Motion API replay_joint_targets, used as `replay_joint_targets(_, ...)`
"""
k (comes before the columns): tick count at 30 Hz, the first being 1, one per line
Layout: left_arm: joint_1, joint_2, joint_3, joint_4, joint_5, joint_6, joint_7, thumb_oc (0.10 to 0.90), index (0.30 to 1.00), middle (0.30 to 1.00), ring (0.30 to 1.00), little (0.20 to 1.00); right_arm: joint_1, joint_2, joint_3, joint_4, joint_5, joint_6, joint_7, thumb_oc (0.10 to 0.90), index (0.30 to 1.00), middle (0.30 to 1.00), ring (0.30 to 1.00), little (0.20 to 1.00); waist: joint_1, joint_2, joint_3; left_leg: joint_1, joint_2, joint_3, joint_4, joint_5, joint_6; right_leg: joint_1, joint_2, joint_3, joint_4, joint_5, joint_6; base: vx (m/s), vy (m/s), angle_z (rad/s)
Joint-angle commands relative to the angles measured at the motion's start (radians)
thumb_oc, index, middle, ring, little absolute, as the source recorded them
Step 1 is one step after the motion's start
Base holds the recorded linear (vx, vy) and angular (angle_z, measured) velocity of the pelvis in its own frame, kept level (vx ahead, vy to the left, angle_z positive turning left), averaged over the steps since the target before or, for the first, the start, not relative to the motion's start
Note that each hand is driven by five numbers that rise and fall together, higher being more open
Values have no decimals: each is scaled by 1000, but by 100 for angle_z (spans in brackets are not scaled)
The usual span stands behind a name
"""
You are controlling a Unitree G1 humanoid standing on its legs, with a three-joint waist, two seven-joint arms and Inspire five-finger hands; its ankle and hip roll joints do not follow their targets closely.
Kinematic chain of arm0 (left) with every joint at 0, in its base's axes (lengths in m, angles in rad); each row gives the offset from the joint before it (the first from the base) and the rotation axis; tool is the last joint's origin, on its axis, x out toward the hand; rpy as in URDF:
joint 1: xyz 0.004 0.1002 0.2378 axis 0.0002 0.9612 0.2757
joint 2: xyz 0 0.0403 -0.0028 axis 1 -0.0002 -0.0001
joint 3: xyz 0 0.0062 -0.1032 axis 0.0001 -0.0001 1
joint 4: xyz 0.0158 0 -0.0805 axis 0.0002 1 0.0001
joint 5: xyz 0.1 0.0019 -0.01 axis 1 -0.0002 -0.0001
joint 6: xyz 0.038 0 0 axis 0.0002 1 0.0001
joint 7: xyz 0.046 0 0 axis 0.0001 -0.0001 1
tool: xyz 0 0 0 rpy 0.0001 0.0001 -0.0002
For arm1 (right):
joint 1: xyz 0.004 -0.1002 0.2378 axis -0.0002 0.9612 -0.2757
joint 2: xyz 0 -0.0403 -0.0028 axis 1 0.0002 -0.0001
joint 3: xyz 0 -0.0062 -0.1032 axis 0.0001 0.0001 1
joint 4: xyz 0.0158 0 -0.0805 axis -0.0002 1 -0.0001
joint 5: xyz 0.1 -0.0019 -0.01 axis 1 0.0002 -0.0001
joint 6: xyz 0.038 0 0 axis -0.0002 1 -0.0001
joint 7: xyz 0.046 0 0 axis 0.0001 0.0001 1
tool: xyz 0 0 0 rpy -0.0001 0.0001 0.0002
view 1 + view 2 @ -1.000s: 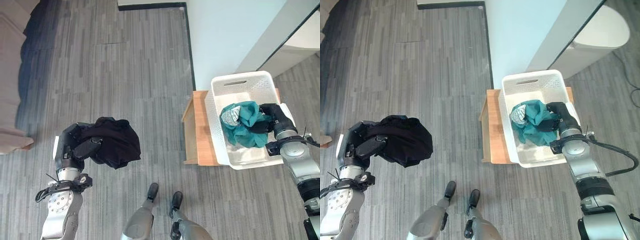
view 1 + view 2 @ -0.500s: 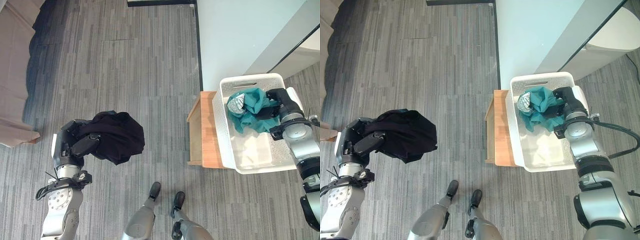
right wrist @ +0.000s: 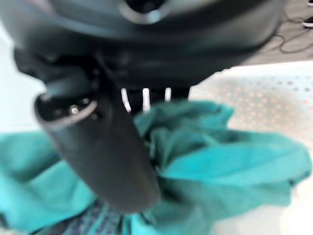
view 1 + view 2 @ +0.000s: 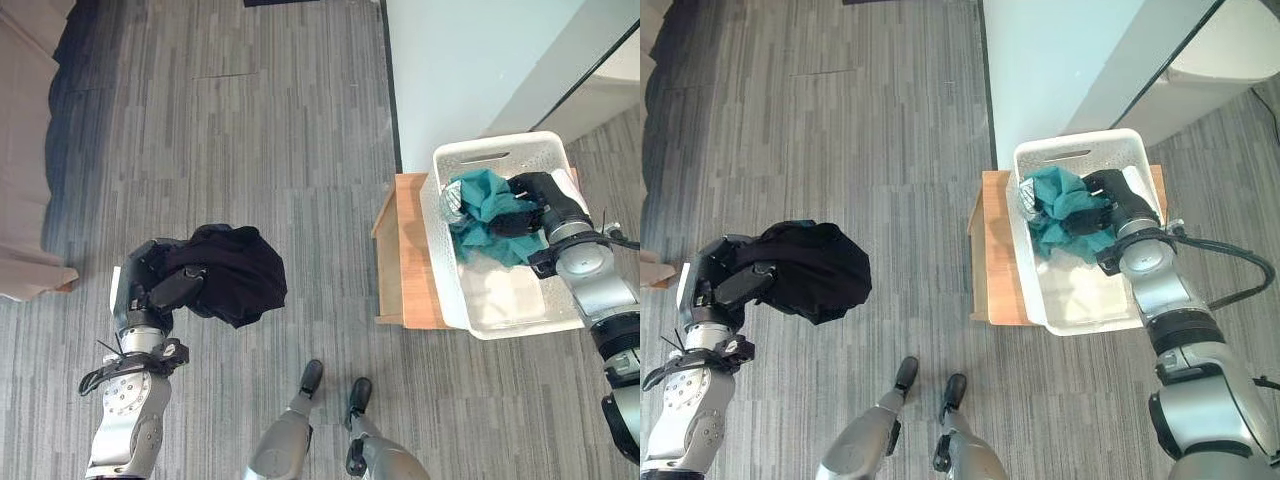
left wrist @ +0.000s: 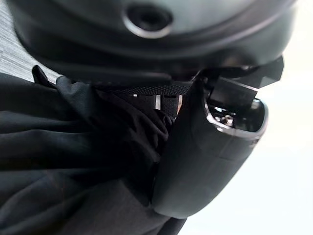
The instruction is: Pick up bed clothes into laundry basket.
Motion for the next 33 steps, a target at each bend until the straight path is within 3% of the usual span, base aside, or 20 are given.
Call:
replay_joint_targets(1, -8, 43, 53, -91, 3, -143, 19, 400, 300, 300, 300, 300, -14, -125, -36, -104, 29, -70, -39, 800, 900, 900, 900, 900, -19, -44, -104, 1, 14, -5, -17, -23, -55, 10, -122, -8, 3, -71, 143, 0, 0, 0)
replay_joint_targets(9, -10, 52, 79, -86, 20, -133, 17, 400, 300, 300, 300, 300, 145, -180, -216, -325, 51, -88, -47, 800, 900, 900, 900, 900, -51, -51, -118, 18, 18, 10, -17, -31, -56, 22, -124, 3, 3, -74, 146, -4, 4, -7)
replay_joint_targets(12, -4, 47, 109, -88, 35, -124, 17, 400, 300, 300, 300, 300, 263, -217, -400, -481, 86, -120, -73, 800, 900, 900, 900, 900, -78, -57, -133, 29, 19, 19, -17, -37, -59, 31, -125, 7, 3, -77, 145, -18, 2, -7)
replay_joint_targets(20, 6, 36, 142, -116, 59, -106, 19, 400, 300, 300, 300, 300, 441, -215, -680, -668, 116, -167, -121, 800, 900, 900, 900, 900, -116, -67, -156, 51, 31, 29, -17, -49, -62, 49, -116, 30, 3, -87, 140, -2, -3, -1)
replay_joint_targets(23, 6, 37, 141, -116, 59, -106, 19, 400, 300, 300, 300, 300, 446, -215, -685, -670, 116, -166, -120, 800, 900, 900, 900, 900, -114, -67, -156, 51, 31, 29, -17, -49, -61, 49, -116, 30, 3, -87, 140, 0, 0, 0)
replay_joint_targets(24, 6, 33, 151, -114, 65, -106, 19, 400, 300, 300, 300, 300, 448, -196, -710, -676, 131, -182, -134, 800, 900, 900, 900, 900, -131, -73, -160, 64, 43, 34, 1, -53, -57, 55, -112, 46, 6, -90, 135, -123, -1, -6)
replay_joint_targets(25, -16, 61, 182, -138, 80, -118, 26, 400, 300, 300, 300, 300, 412, -176, -712, -664, 166, -212, -160, 800, 900, 900, 900, 900, -106, -126, -112, 21, 21, -90, 230, -131, -70, 56, -102, 164, 59, -86, 111, -99, 2, -9)
replay_joint_targets(26, -18, 63, 184, -137, 80, -117, 26, 400, 300, 300, 300, 300, 405, -176, -708, -660, 166, -213, -160, 800, 900, 900, 900, 900, -103, -126, -111, 19, 22, -85, 242, -146, -68, 57, -101, 169, 61, -93, 112, -126, 65, -36)
replay_joint_targets(28, -28, 71, 210, -139, 81, -128, 41, 400, 300, 300, 300, 300, 407, -158, -702, -639, 195, -215, -161, 800, 900, 900, 900, 900, -104, -128, -121, 24, 39, -179, 257, -154, -78, 39, -92, 234, 82, -93, 119, -4, 179, -116)
replay_joint_targets(29, -47, 97, 244, -141, 75, -133, 48, 400, 300, 300, 300, 300, 448, -151, -716, -624, 200, -200, -143, 800, 900, 900, 900, 900, -140, -122, -159, 52, 101, -194, 221, -134, -95, 34, -90, 274, 85, -93, 137, 41, 201, -138)
replay_joint_targets(31, -74, 133, 244, -128, 72, -136, 51, 400, 300, 300, 300, 300, 478, -158, -730, -610, 190, -191, -144, 800, 900, 900, 900, 900, -147, -115, -177, 75, 116, -213, 198, -123, -103, 27, -87, 299, 89, -85, 146, 46, 216, -95)
replay_joint_targets(33, -109, 183, 250, -107, 75, -141, 50, 400, 300, 300, 300, 300, 497, -172, -746, -582, 197, -181, -142, 800, 900, 900, 900, 900, -170, -98, -211, 125, 125, -218, 156, -151, -97, 26, -93, 324, 88, -82, 157, 47, 281, -62)
